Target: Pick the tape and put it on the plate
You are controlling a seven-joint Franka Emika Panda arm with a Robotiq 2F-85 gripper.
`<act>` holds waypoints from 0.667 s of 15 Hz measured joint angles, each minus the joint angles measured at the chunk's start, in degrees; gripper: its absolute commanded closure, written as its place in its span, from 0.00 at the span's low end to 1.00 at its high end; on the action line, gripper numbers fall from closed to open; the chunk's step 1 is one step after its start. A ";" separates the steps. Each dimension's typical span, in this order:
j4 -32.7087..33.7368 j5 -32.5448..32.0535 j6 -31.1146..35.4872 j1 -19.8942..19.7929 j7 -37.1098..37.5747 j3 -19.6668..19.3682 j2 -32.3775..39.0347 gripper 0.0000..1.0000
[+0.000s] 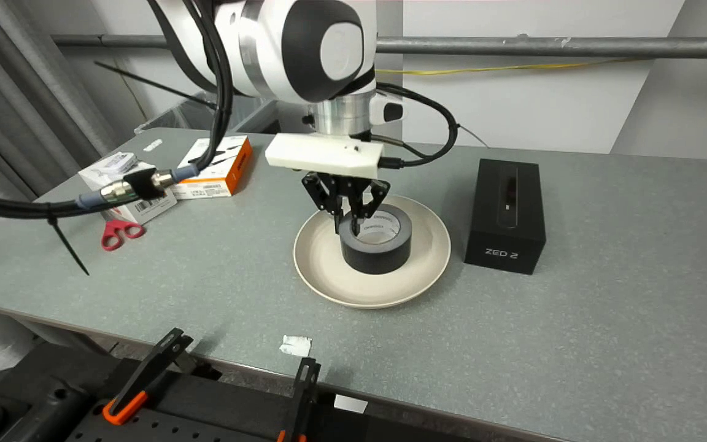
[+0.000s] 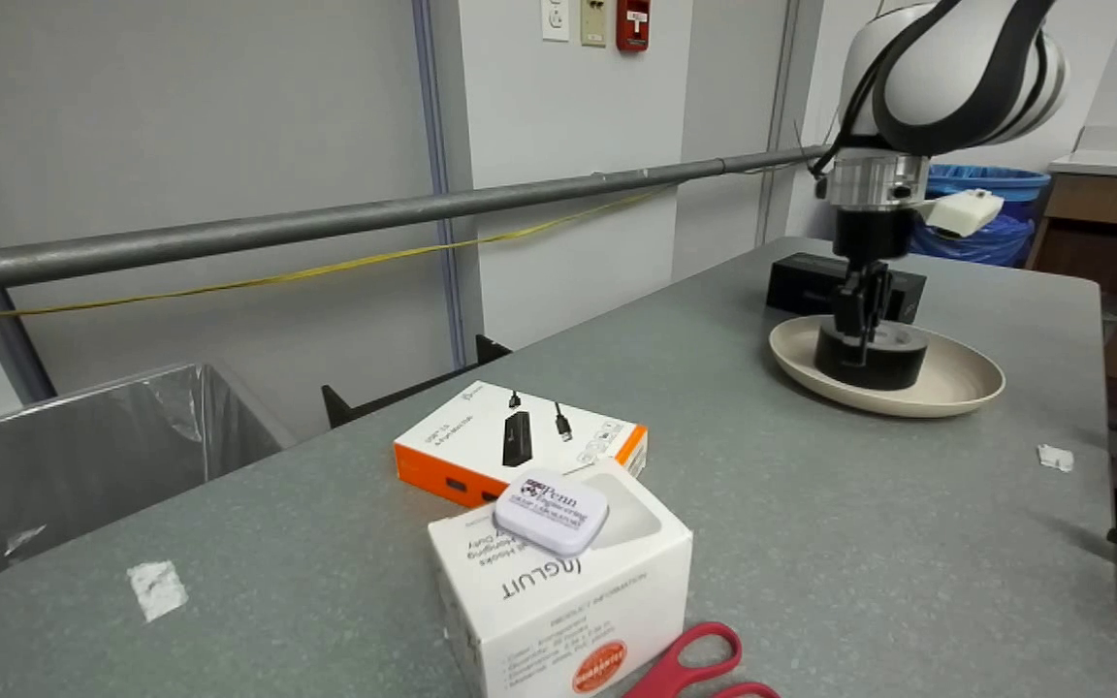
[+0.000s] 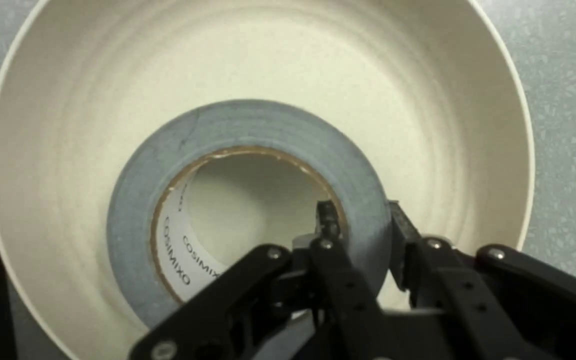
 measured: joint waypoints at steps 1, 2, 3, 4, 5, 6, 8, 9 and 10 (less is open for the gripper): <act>-1.43 0.00 2.56 -0.02 0.00 0.03 -0.43 0.62; -2.61 0.02 4.74 -0.03 0.00 0.04 -0.87 0.47; -3.62 0.03 6.82 -0.07 0.00 0.06 -1.11 0.41; -4.49 0.03 8.79 -0.19 0.00 0.06 -1.12 0.34; -5.36 0.03 10.68 -0.36 0.00 0.06 -1.11 0.26; -6.16 0.03 12.26 -0.60 0.00 0.06 -1.12 0.19; -7.48 0.01 14.42 -1.11 -0.02 0.06 -1.18 0.03; -8.06 0.01 15.37 -1.44 -0.04 0.12 -1.30 0.00; -8.52 0.01 16.09 -1.84 -0.10 0.28 -1.51 0.00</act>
